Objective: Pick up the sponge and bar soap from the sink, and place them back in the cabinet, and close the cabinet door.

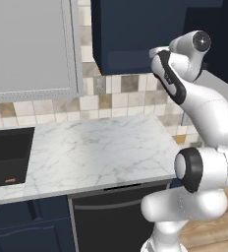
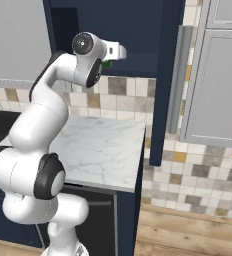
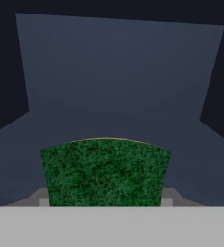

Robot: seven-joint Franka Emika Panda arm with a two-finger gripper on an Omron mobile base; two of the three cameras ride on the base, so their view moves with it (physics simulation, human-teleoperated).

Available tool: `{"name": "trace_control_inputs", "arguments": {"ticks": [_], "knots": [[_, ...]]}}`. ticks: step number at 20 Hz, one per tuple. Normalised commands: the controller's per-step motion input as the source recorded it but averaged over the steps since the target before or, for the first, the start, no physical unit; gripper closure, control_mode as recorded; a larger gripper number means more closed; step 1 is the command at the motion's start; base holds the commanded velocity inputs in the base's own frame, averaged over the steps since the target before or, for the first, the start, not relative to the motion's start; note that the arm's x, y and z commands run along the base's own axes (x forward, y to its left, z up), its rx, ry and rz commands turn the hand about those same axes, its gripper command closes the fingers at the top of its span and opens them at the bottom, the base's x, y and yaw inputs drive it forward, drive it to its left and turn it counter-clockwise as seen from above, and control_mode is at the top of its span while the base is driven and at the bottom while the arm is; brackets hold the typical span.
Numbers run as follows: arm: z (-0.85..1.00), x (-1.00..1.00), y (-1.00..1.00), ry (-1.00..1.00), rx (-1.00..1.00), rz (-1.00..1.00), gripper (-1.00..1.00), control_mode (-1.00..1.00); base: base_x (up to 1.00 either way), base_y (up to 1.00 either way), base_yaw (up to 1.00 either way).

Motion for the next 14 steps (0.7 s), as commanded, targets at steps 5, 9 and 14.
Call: {"name": "trace_control_inputs", "arguments": {"ticks": [5,9,14], "knots": [[-0.02,0.13,0.0,0.0,0.0,0.0,1.0,-1.0,0.0,0.0,0.0],[-0.09,0.13,0.0,0.0,0.0,0.0,1.0,-1.0,0.0,0.0,0.0],[-0.1,0.23,0.0,0.0,0.0,0.0,1.0,-1.0,0.0,0.0,0.0]]}}
